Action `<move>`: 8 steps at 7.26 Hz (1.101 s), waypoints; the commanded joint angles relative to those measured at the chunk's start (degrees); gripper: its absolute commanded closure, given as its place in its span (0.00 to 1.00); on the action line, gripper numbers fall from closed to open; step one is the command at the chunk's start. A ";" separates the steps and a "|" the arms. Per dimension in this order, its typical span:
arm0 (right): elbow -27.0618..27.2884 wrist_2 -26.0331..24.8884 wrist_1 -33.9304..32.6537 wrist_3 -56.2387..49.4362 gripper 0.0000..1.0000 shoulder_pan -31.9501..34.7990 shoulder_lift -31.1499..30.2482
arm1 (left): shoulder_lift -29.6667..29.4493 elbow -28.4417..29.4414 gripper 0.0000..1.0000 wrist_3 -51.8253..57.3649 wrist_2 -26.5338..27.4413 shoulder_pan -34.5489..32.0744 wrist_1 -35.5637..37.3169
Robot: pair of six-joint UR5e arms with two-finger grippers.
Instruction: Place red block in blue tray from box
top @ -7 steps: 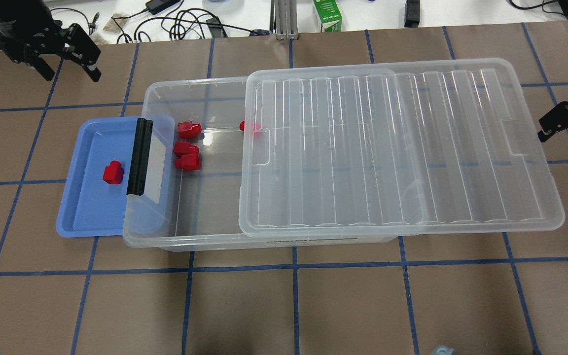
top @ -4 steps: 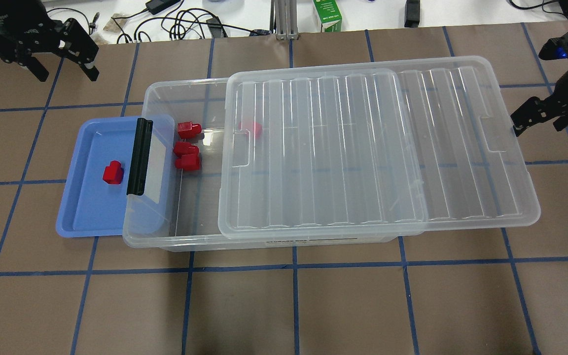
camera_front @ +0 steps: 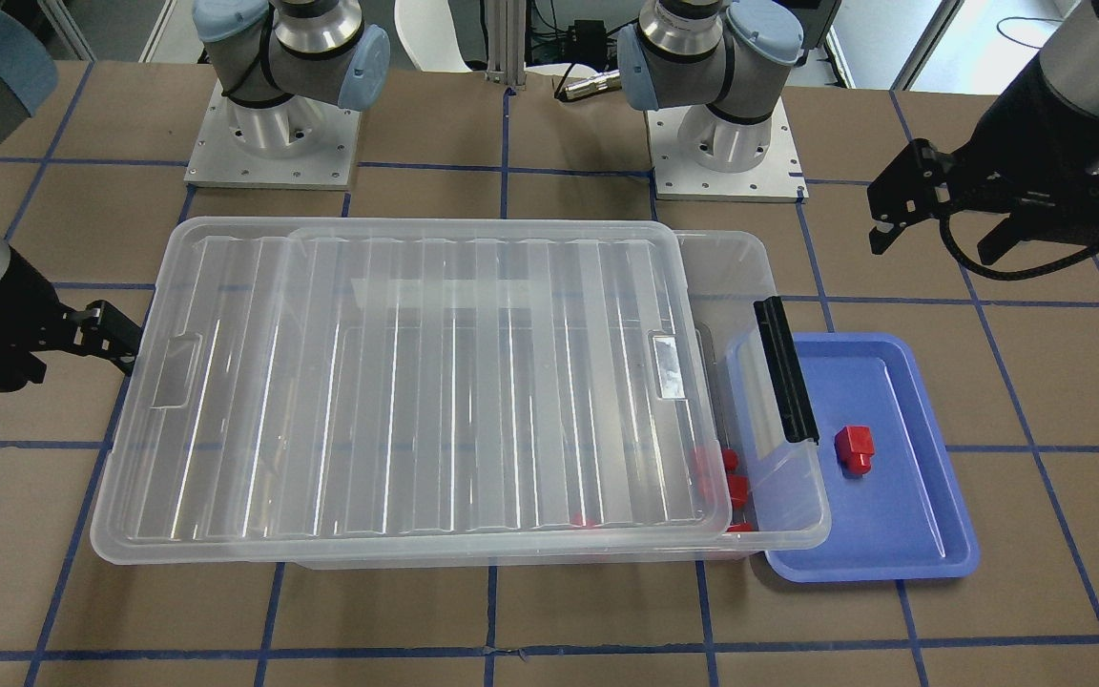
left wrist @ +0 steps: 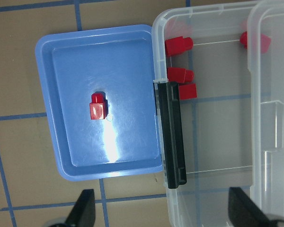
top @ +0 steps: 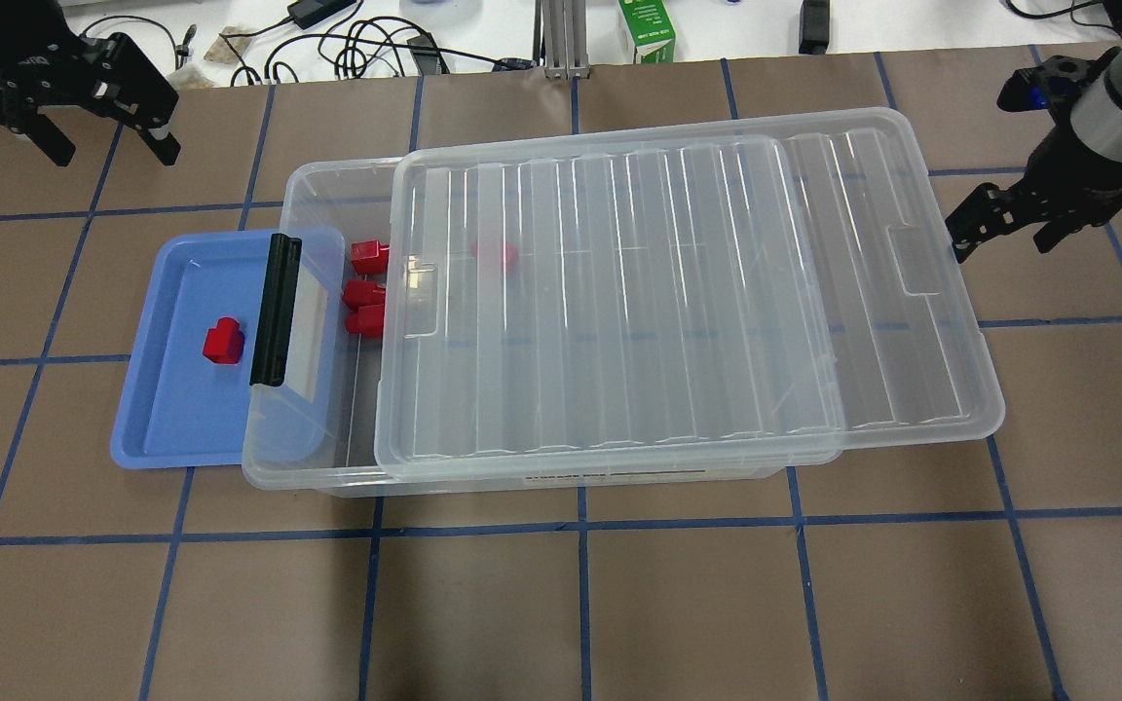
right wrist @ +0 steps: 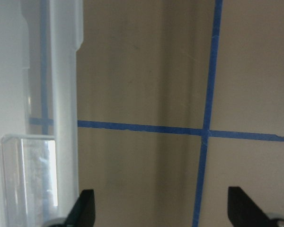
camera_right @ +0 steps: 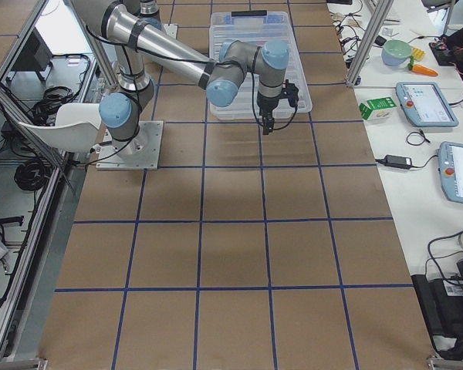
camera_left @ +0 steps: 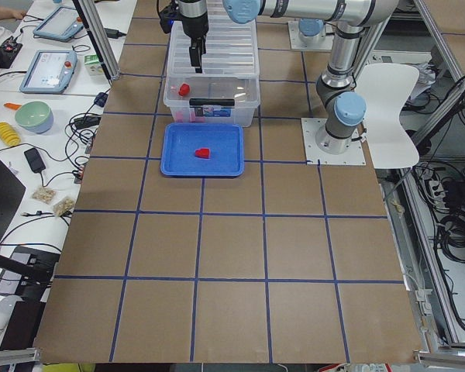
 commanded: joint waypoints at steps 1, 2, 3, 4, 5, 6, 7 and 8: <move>-0.09 0.16 -0.12 5.57 0.00 4.91 0.12 | -0.23 -0.65 0.00 -2.17 -0.80 -0.06 -0.52; -0.09 0.25 -0.12 5.76 0.00 6.32 0.12 | 0.81 -2.05 0.00 -2.80 -0.29 -0.07 -0.52; -0.09 0.25 -0.12 5.85 0.00 6.94 0.04 | 0.90 -2.24 0.00 -2.90 -0.28 -0.07 -0.26; -0.17 -0.01 -0.12 5.85 0.00 7.04 -0.05 | 0.99 -2.24 0.00 -3.07 -1.07 -0.07 -0.25; -0.26 0.33 -0.12 5.85 0.00 7.12 -0.23 | 0.82 -3.37 0.00 -5.60 -0.99 -0.94 -0.43; -0.52 0.25 -0.12 5.50 0.00 7.91 -0.14 | 1.86 -4.60 0.00 -8.75 -0.12 -5.12 -0.34; -1.22 0.16 -0.21 5.06 0.00 7.92 -0.14 | 2.13 -5.92 0.00 -13.57 -0.11 -9.43 0.18; -4.45 -0.27 0.22 4.97 0.00 7.57 -0.40 | 2.31 -7.67 0.00 -15.01 -0.46 -10.86 0.79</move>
